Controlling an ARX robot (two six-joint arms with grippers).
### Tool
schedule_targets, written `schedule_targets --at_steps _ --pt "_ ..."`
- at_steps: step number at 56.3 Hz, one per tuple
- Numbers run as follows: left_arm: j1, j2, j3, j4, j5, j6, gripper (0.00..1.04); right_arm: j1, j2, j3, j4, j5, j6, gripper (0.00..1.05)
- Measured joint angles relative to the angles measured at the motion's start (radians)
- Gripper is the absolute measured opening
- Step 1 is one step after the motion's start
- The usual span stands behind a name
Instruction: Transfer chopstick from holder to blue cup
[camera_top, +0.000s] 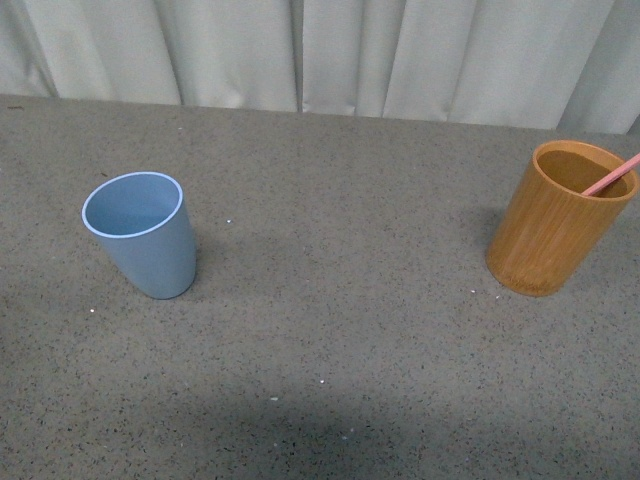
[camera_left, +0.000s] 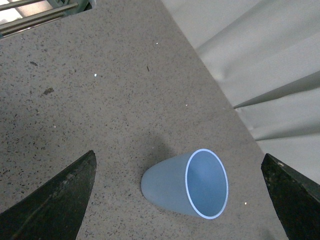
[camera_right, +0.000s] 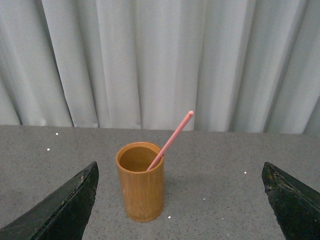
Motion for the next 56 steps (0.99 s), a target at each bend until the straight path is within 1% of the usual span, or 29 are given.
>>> schedule_targets --at_steps 9,14,23,36,47,56 --pt "-0.034 0.145 0.073 -0.005 -0.05 0.007 0.98 0.0 0.0 0.0 0.0 0.0 0.0 0.95" --pt "-0.062 0.219 0.116 -0.03 -0.098 0.014 0.98 0.0 0.0 0.0 0.0 0.0 0.0 0.95" --pt "-0.12 0.315 0.166 -0.047 -0.13 0.023 0.98 0.0 0.0 0.0 0.0 0.0 0.0 0.95" --pt "-0.153 0.411 0.201 -0.063 -0.131 0.014 0.98 0.0 0.0 0.0 0.0 0.0 0.0 0.95" --pt "-0.2 0.476 0.254 -0.065 -0.132 0.007 0.98 0.0 0.0 0.0 0.0 0.0 0.0 0.95" --pt "-0.202 0.515 0.267 -0.065 -0.133 -0.001 0.98 0.0 0.0 0.0 0.0 0.0 0.0 0.95"
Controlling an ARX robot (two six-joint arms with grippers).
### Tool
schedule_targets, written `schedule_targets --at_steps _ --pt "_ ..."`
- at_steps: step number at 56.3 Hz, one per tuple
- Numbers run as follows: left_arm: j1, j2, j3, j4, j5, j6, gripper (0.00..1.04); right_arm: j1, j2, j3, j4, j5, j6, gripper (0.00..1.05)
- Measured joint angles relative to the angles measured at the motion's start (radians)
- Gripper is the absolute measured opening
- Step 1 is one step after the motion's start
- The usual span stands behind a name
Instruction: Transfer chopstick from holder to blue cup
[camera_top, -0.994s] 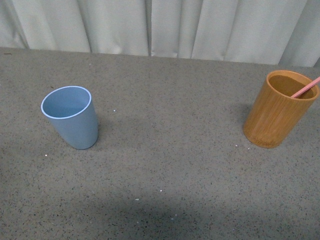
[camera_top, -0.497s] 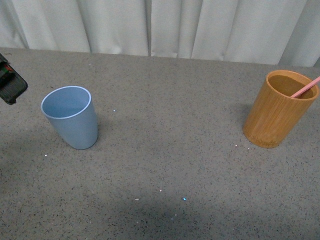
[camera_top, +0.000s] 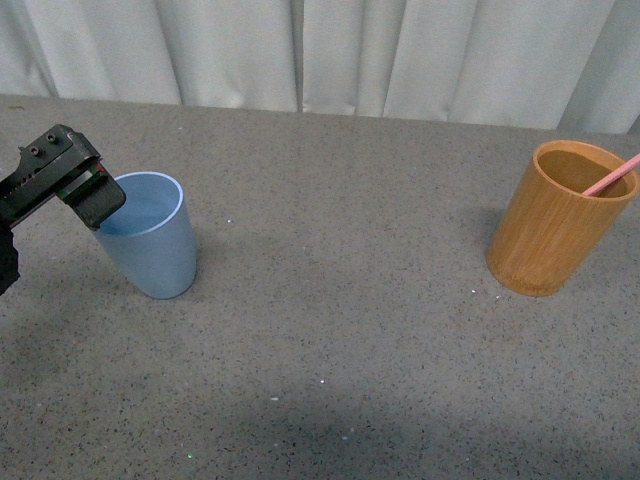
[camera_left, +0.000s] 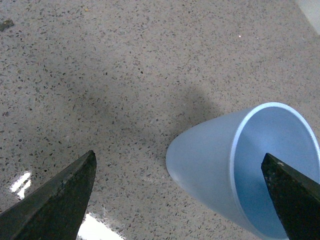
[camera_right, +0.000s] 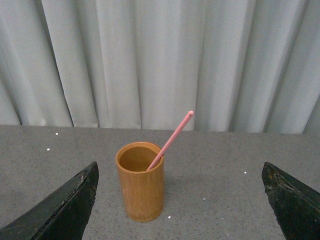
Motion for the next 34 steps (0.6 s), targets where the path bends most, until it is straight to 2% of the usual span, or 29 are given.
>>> schedule_targets --at_steps 32,34 --pt "0.008 0.066 0.014 0.0 -0.027 -0.011 0.98 0.0 0.0 0.0 0.0 0.0 0.0 0.95" --pt "0.008 0.069 0.014 0.001 -0.031 -0.011 0.94 0.0 0.0 0.0 0.0 0.0 0.0 0.95"
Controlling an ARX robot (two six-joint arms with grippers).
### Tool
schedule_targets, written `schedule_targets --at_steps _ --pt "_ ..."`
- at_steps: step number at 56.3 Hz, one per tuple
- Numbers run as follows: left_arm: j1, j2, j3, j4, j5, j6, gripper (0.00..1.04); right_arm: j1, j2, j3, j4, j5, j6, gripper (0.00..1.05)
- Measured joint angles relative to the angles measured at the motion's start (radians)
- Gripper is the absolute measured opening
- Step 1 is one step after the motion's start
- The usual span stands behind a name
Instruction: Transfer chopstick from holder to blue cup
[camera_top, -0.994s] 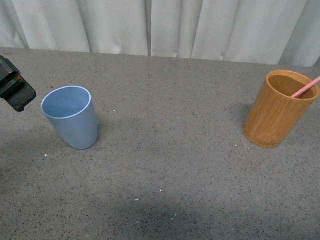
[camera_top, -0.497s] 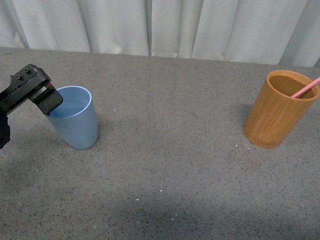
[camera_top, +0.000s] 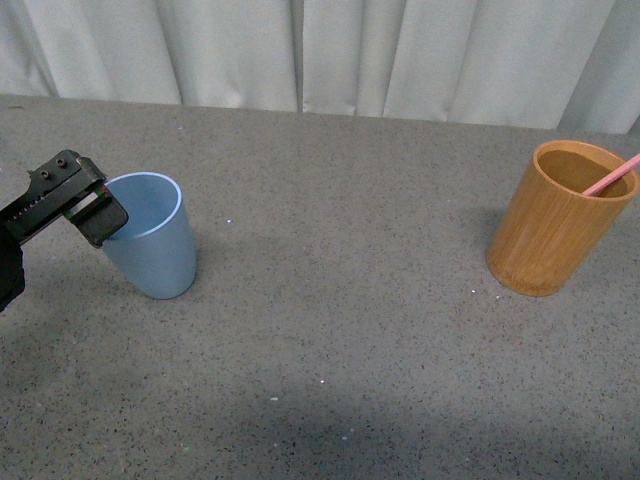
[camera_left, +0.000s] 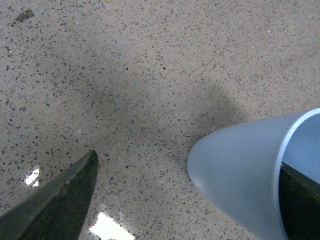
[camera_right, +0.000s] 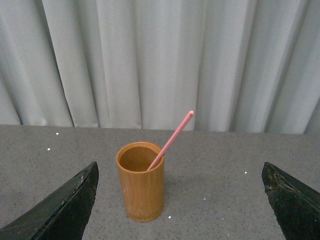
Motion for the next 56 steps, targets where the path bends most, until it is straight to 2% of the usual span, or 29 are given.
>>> schedule_targets --at_steps 1,16,27,46,56 --pt "0.0 0.001 0.0 0.0 0.0 0.0 0.89 0.0 0.0 0.0 0.0 0.0 0.0 0.95" --pt "0.005 0.004 0.0 0.026 0.025 0.0 0.48 0.0 0.0 0.0 0.0 0.0 0.0 0.95" --pt "-0.011 0.004 -0.013 0.057 0.065 -0.001 0.05 0.0 0.0 0.0 0.0 0.0 0.0 0.95" --pt "-0.026 -0.022 -0.006 0.059 0.089 0.026 0.04 0.0 0.0 0.0 0.0 0.0 0.0 0.95" --pt "-0.067 -0.034 0.103 0.018 0.11 0.098 0.04 0.0 0.0 0.0 0.0 0.0 0.0 0.95"
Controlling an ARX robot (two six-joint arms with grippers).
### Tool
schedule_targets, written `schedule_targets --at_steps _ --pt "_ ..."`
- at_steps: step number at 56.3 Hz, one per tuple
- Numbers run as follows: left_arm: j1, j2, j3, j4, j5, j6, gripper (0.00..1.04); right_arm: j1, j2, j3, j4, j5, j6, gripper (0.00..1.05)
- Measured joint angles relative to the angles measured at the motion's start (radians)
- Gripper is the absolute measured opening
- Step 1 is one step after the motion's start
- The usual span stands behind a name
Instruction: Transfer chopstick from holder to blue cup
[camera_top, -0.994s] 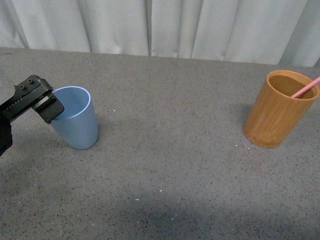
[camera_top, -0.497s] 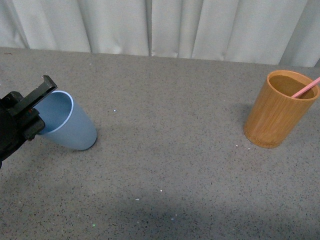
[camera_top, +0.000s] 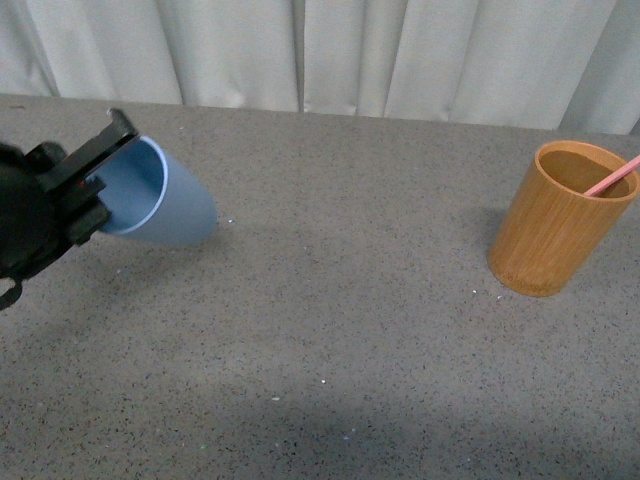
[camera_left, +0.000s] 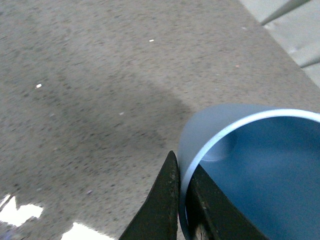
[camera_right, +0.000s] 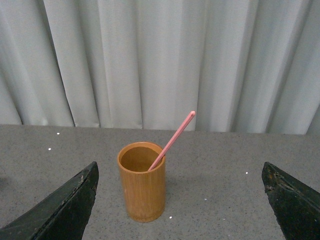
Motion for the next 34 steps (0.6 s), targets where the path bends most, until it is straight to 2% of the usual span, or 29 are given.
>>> schedule_targets --at_steps 8,20,34 --pt "-0.087 0.021 0.119 -0.056 0.023 0.112 0.04 0.0 0.0 0.0 0.0 0.0 0.0 0.95" --pt "-0.174 0.057 0.163 -0.111 0.058 0.237 0.04 0.0 0.0 0.0 0.0 0.0 0.0 0.95" --pt "-0.224 0.066 0.146 -0.134 0.059 0.342 0.04 0.0 0.0 0.0 0.0 0.0 0.0 0.95"
